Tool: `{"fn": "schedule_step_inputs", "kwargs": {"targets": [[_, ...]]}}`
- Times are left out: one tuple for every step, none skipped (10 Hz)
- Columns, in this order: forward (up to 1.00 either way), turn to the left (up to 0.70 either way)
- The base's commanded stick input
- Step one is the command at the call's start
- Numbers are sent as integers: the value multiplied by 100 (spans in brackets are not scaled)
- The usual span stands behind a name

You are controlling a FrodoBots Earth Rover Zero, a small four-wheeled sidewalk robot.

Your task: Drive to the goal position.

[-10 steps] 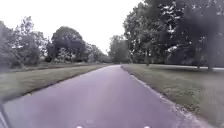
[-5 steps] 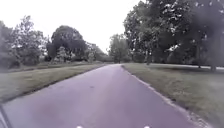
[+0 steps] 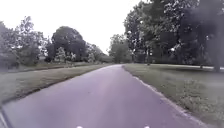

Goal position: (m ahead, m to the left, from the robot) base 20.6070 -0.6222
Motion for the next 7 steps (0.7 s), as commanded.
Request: {"fn": "schedule_step_inputs", "kwargs": {"targets": [[70,0],[70,0],[70,0],[70,0],[70,0],[70,0],[70,0]]}}
